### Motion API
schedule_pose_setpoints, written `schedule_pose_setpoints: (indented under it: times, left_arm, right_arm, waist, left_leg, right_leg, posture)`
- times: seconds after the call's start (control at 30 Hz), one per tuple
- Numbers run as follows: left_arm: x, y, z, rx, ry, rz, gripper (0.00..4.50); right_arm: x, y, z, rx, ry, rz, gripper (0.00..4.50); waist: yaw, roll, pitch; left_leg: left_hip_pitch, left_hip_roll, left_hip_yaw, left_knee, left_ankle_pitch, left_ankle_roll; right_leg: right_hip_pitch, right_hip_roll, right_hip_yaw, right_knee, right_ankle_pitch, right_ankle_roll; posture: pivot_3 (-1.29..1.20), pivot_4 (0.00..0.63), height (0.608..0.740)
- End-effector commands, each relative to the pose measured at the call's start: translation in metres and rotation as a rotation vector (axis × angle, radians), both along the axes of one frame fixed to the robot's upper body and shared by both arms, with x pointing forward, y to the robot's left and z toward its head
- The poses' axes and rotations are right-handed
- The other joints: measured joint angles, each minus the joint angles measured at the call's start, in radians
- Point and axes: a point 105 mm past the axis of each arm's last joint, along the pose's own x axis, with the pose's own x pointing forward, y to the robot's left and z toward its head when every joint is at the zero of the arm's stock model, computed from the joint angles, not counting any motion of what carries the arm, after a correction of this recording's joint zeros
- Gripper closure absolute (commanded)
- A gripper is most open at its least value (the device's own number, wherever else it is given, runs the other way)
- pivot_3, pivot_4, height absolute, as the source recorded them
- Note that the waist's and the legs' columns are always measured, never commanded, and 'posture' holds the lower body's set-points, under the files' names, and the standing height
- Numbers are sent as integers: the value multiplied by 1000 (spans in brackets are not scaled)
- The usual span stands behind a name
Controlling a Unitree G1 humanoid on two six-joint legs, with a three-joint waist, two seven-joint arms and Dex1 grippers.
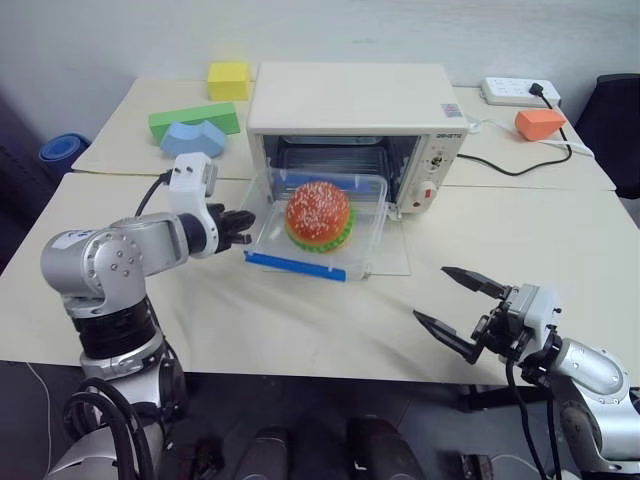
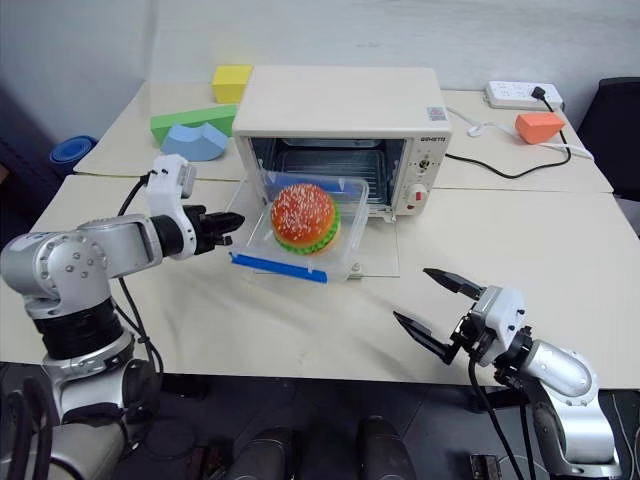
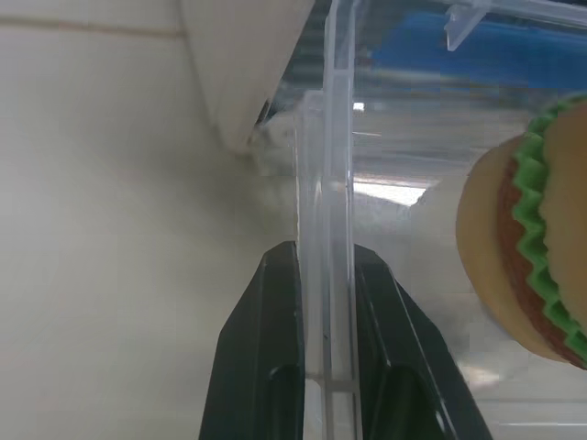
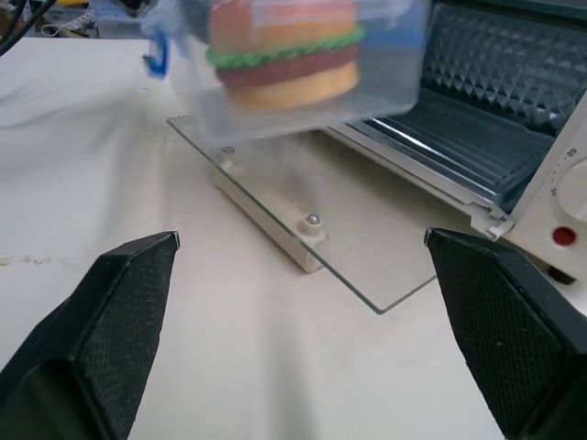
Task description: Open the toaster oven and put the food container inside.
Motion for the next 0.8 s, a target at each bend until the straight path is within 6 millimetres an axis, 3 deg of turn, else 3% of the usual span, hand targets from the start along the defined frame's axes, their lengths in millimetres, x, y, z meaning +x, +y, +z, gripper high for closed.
schedule_pose_setpoints:
  times: [0.03,0.17,0.2,0.4,0.5,0.57,0.63,0.73,0.77,0.8]
  left_arm:
    - [8,-5,8,9,-45,18,4260]
    - [14,-12,2,42,-44,-2,4260]
    - [15,-12,0,46,-43,-3,3553]
    - [22,-17,10,-5,-94,-28,1836]
    - [18,-1,25,-38,-160,-41,933]
    - [17,17,29,-9,-185,-37,933]
    - [10,32,34,-2,-211,-95,908]
    - [-21,41,53,11,-420,-359,908]
    - [-29,48,48,41,-445,-406,908]
    - [-35,56,36,70,-435,-445,1301]
  right_arm:
    - [-4,4,15,8,-73,-12,0]
    - [-4,7,16,22,-79,-23,0]
    - [-3,7,16,23,-80,-26,0]
    - [0,8,27,46,-133,-35,0]
    - [-1,14,35,53,-112,8,0]
    - [-5,21,35,55,-57,62,0]
    - [-7,27,32,28,-10,107,393]
    - [-9,40,21,-29,97,170,1243]
    - [-9,45,18,-52,117,191,1570]
    - [-9,49,15,-67,134,212,1911]
  waist:
    - [-4,0,0]
    - [-3,0,0]
    - [-2,0,0]
    - [-1,0,0]
    - [-5,0,0]
    - [-8,0,0]
    - [-11,0,0]
    - [-10,1,0]
    - [-8,1,0]
    - [-8,1,0]
  left_leg:
    - [0,0,1,0,0,0]
    - [0,1,0,0,0,-1]
    - [0,0,0,0,1,-1]
    - [0,0,0,1,1,-1]
    - [0,0,0,1,1,-1]
    - [0,1,0,0,1,-1]
    - [1,1,0,0,1,-2]
    - [1,2,1,-1,1,-2]
    - [1,2,0,-1,1,-2]
    - [1,2,0,-1,1,-2]
  right_leg:
    - [0,0,0,0,0,0]
    - [0,1,0,0,0,0]
    - [0,1,0,0,0,0]
    - [0,0,0,0,0,0]
    - [0,0,0,0,0,0]
    - [-1,1,0,0,0,0]
    - [-1,2,0,0,0,0]
    - [0,1,0,0,0,0]
    - [0,1,0,-1,0,-1]
    - [0,1,0,-2,-1,-1]
  posture:
    - [0,150,740]
    - [0,150,740]
    - [0,150,740]
    - [0,150,740]
    - [0,150,740]
    - [0,150,740]
    - [0,150,740]
    - [0,150,740]
    - [0,150,740]
    - [0,150,740]
